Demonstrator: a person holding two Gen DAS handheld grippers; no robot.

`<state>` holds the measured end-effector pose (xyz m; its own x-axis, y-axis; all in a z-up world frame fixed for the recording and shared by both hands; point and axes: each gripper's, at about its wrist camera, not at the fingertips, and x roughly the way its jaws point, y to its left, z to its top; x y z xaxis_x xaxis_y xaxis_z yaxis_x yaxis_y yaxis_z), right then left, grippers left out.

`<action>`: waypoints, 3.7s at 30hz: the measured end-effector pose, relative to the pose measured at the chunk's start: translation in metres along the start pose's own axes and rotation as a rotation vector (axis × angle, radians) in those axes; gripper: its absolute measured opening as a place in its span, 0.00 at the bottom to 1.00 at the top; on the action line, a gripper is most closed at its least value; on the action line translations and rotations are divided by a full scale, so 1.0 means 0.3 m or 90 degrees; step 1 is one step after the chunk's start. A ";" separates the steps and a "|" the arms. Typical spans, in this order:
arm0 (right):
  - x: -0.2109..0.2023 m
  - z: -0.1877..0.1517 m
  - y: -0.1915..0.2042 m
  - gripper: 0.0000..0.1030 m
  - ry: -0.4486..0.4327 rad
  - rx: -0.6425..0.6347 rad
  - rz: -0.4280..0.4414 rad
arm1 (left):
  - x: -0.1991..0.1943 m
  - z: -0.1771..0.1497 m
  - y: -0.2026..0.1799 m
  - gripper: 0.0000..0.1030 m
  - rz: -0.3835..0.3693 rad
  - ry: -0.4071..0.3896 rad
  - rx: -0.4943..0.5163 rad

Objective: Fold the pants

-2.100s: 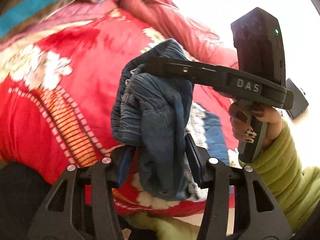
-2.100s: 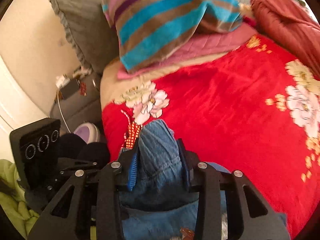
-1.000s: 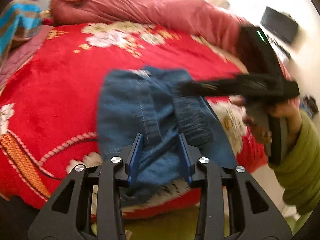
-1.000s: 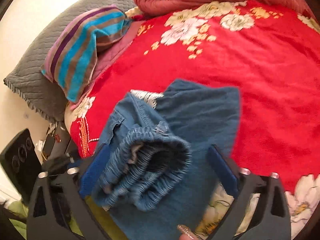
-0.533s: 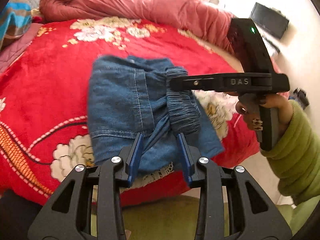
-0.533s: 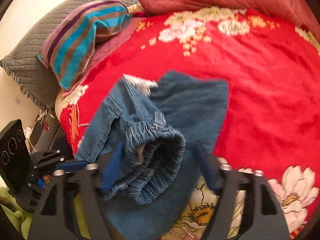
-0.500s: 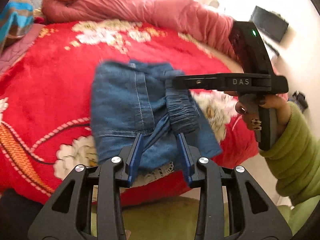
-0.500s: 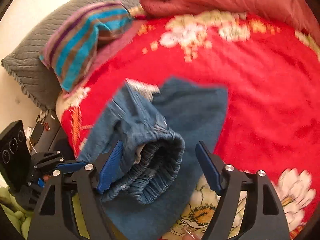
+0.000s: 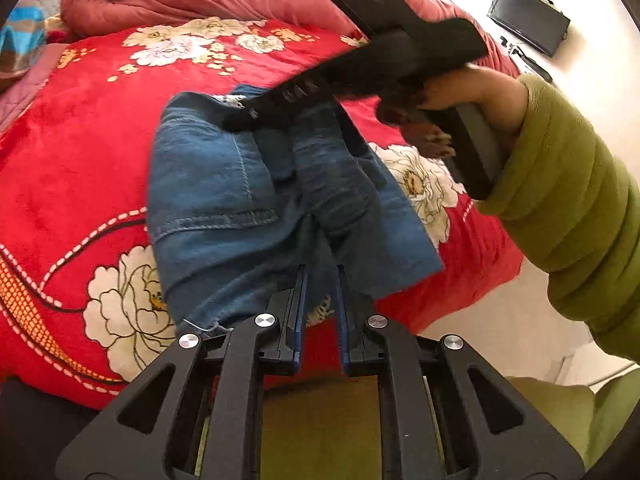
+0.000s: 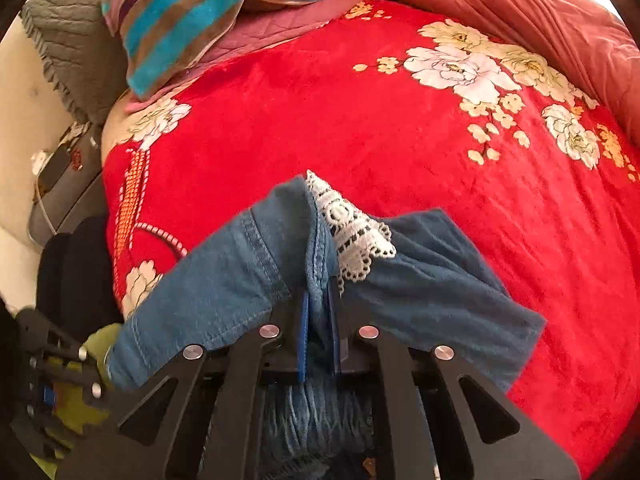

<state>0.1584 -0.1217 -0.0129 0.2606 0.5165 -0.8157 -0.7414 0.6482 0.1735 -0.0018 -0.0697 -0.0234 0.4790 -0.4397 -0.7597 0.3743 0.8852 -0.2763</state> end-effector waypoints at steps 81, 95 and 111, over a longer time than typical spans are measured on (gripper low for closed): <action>-0.103 -0.351 -0.174 0.32 -0.107 0.271 0.035 | 0.082 0.193 0.303 0.36 0.028 -0.008 -0.202; -0.220 -0.157 -0.158 0.16 -0.226 0.159 0.001 | 0.013 0.370 0.288 0.20 0.066 -0.077 -0.144; -0.083 -0.193 -0.261 0.44 -0.129 0.235 -0.097 | 0.114 0.339 0.352 0.31 0.122 -0.038 -0.161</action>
<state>0.1742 -0.2177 -0.0382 0.4934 0.4748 -0.7288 -0.4241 0.8628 0.2750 0.1349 -0.0068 -0.0187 0.5698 -0.2625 -0.7787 0.0666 0.9592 -0.2746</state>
